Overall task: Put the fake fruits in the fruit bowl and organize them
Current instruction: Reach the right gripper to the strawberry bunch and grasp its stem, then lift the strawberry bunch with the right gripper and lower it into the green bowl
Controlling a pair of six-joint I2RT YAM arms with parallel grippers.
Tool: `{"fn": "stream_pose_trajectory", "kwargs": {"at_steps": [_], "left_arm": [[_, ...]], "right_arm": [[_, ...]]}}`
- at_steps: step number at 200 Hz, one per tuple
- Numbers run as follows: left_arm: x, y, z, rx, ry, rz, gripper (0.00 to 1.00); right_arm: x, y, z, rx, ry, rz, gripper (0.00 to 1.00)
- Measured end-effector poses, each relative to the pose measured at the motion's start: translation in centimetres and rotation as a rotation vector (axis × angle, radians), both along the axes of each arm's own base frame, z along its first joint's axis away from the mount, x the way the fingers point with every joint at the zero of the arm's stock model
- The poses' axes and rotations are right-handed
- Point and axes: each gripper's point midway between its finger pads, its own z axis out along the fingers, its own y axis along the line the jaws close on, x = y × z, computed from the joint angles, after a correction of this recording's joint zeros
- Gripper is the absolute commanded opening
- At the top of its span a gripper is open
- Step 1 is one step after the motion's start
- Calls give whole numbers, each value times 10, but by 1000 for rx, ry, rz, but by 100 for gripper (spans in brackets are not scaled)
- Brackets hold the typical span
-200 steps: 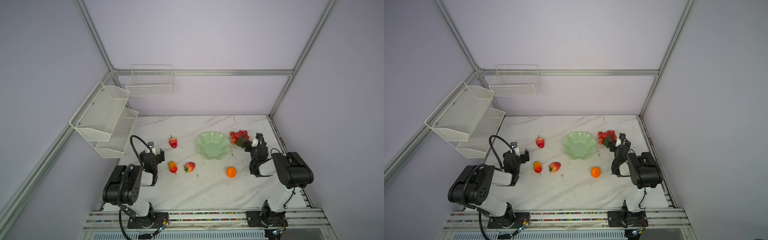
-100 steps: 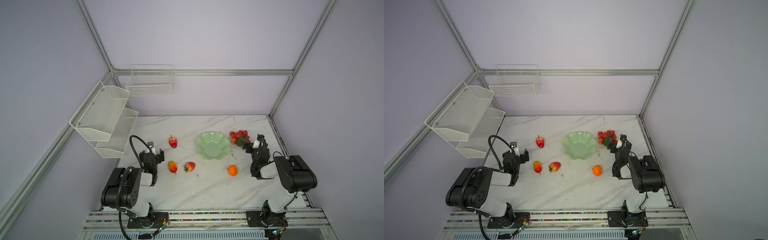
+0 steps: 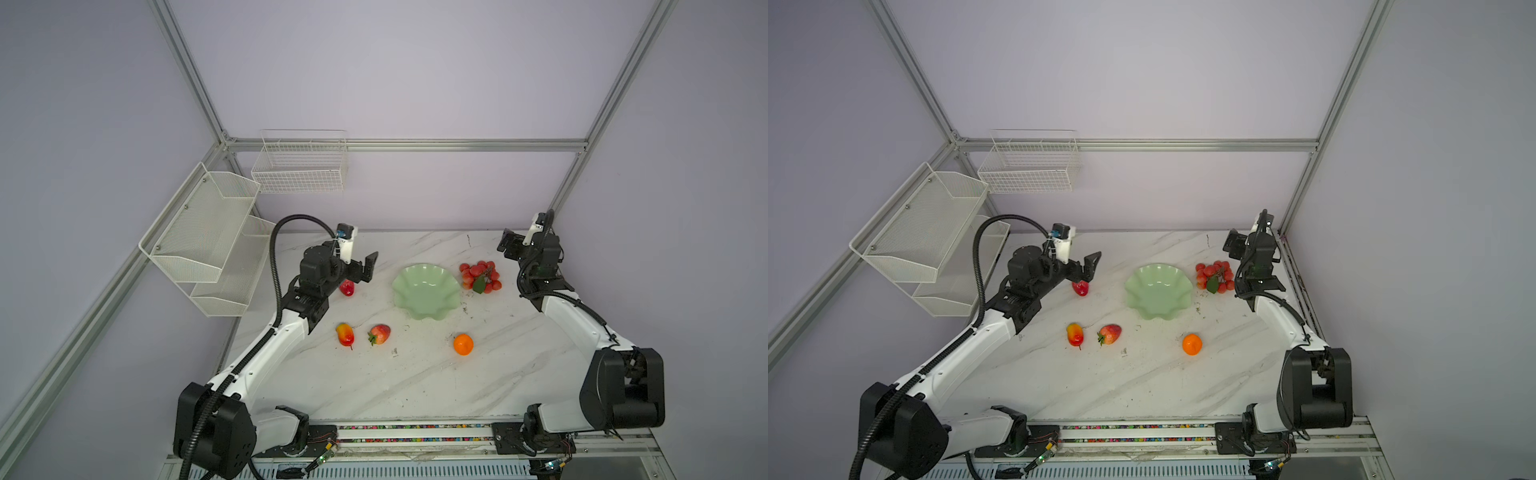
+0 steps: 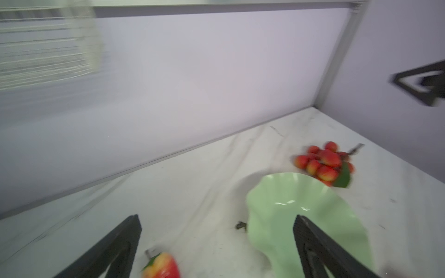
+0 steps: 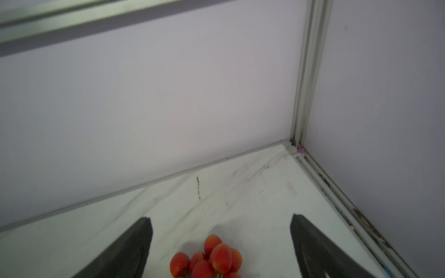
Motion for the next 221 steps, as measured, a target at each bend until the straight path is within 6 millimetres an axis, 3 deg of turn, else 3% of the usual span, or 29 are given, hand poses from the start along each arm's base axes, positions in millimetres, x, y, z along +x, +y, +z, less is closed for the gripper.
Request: {"fn": "stream_pose_trajectory", "kwargs": {"at_steps": [18, 35, 55, 94, 160, 221], "left_arm": [[-33, -57, 0, 46, 22, -239, 100], [-52, -76, -14, 85, 60, -353, 100], [-53, -77, -24, 109, 73, -378, 100], [-57, -74, -33, 129, 64, -386, 100], [-56, -67, -31, 145, 41, -349, 100], [-53, -64, -31, 154, 38, -324, 100]], "right_arm": [[3, 12, -44, 50, 165, 67, 82], [-2, 23, -78, 95, 292, 113, 76], [-7, 29, -95, 129, 372, 133, 73], [-9, 32, -101, 153, 400, 139, 59], [-4, 37, -132, 178, 467, 152, 49], [-1, 40, -138, 194, 474, 164, 34]]}}
